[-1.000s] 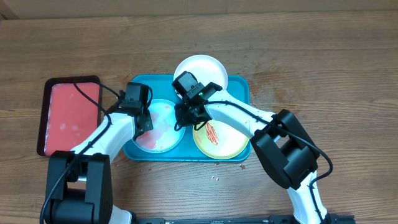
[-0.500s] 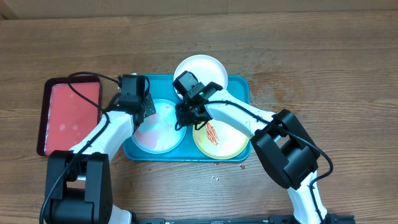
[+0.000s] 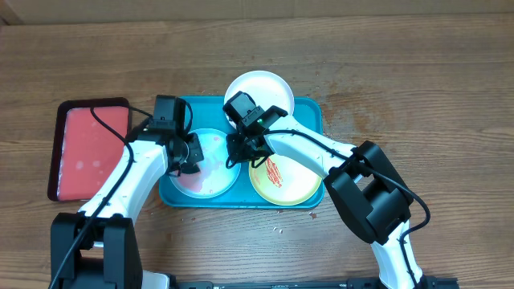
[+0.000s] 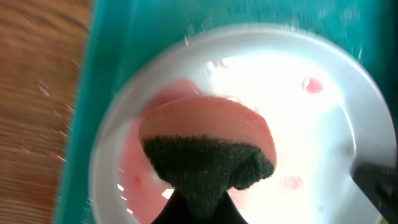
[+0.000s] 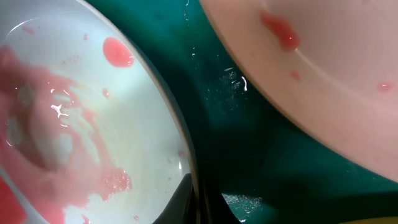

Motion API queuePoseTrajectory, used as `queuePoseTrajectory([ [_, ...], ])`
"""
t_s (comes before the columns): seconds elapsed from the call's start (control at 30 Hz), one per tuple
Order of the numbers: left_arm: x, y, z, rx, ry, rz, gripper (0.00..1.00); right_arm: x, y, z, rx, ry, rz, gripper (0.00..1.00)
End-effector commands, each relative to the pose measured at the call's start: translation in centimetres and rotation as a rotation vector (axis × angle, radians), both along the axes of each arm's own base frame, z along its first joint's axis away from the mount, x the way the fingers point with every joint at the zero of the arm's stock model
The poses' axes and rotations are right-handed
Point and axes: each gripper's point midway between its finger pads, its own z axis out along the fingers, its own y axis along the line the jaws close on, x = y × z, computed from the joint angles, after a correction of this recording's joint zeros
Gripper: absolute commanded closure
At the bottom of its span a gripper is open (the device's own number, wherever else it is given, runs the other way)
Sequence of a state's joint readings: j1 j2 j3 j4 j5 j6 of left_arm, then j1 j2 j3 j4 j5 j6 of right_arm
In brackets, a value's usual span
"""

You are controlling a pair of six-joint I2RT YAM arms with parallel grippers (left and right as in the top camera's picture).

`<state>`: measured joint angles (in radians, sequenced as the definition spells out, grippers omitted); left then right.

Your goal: Clean dirty plates on tray and stack at the side

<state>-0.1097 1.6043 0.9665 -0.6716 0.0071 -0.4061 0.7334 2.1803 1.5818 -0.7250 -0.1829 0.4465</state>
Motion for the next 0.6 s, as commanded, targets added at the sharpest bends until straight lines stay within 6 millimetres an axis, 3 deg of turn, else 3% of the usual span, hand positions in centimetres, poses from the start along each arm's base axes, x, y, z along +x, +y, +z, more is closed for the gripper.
queuePoseTrajectory([
  [0.0,-1.4,-0.7,-0.9,-0.059,0.045,0.04,0.96,0.0,-0.7,-0.9,-0.03,0.003,-0.001,0.96],
  [0.2,-2.9,1.5,-2.2,0.052,0.08,0.088,0.96,-0.1,-0.7,-0.9,-0.031,0.004,-0.001,0.96],
  [0.43,-2.9,4.4,-3.1,0.212,0.04,0.128,0.96,-0.1,-0.7,-1.0,-0.033,0.006,-0.001,0.96],
  [0.57,-2.9,5.2,-3.4,0.253,0.022,0.139,0.96,-0.1,-0.7,-1.0,-0.033,0.007,-0.001,0.96],
])
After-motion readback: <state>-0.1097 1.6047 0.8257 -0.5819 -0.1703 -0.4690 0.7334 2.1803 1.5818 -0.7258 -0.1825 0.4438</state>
